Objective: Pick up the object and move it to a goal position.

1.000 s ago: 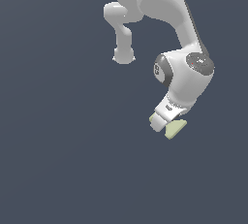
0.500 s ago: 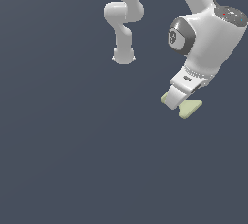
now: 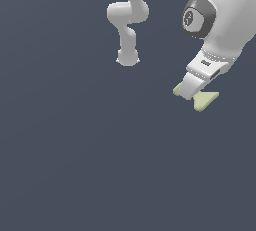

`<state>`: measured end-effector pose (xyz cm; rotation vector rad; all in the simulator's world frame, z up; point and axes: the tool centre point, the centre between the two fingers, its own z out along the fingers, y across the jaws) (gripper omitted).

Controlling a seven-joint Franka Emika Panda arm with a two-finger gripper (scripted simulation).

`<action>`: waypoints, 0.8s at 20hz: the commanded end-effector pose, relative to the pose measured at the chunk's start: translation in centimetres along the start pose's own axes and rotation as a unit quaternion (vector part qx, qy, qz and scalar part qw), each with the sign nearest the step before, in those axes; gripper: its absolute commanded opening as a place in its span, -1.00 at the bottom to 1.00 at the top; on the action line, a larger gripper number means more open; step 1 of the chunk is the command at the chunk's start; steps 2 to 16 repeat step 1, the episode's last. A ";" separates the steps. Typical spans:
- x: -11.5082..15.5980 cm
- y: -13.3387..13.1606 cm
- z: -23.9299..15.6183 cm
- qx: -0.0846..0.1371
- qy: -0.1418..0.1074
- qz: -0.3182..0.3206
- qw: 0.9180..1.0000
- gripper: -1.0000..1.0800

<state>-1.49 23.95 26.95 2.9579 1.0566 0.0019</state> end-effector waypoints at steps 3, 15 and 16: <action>0.0 -0.1 -0.2 0.000 0.000 0.001 1.000 -1.00; 0.0 -0.1 -0.2 0.000 0.000 0.001 1.000 -1.00; 0.0 -0.1 -0.2 0.000 0.000 0.001 1.000 -1.00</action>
